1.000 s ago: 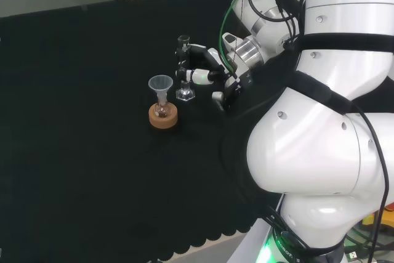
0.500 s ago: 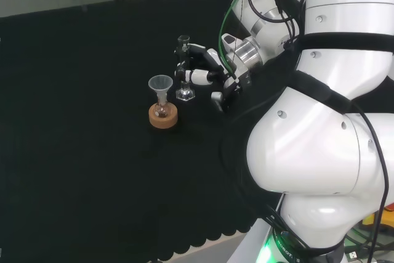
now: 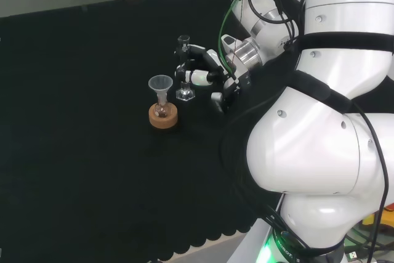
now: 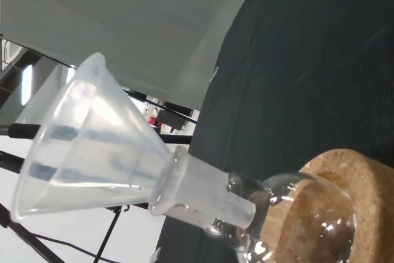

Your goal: Pick up the graduated cylinder.

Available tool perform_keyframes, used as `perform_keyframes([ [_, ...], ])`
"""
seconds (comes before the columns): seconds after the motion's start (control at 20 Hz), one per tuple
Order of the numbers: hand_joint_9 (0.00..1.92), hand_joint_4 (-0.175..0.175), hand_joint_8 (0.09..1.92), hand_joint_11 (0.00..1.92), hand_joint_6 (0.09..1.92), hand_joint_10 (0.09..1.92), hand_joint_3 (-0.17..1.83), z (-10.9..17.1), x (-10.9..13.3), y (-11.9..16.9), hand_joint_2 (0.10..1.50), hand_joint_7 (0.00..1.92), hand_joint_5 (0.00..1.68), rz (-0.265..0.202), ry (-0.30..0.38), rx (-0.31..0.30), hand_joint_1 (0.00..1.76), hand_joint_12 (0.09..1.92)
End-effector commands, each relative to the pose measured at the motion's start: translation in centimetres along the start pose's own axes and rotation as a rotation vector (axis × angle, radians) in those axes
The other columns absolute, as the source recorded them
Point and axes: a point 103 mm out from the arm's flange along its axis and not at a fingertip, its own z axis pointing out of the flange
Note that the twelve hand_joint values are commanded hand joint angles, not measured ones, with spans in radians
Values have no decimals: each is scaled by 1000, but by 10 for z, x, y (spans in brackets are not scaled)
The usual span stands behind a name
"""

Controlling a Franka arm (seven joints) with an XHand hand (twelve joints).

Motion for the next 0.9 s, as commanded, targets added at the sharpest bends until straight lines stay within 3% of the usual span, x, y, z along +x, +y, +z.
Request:
perform_keyframes([
  [0.05,873,-19,652,585,788,448,-175,0,-2,-2,988,544,511,3,7,-1,1193,1184],
  [0.6,920,9,649,603,811,446,-175,1,-1,0,1016,607,647,4,2,0,1188,1188],
  [0.8,1010,43,621,682,725,407,-175,1,-2,0,1058,707,812,19,-22,-22,1172,1150],
  [0.9,1082,2,627,783,854,384,-94,0,-2,0,1096,812,956,21,-30,-31,1135,1106],
])
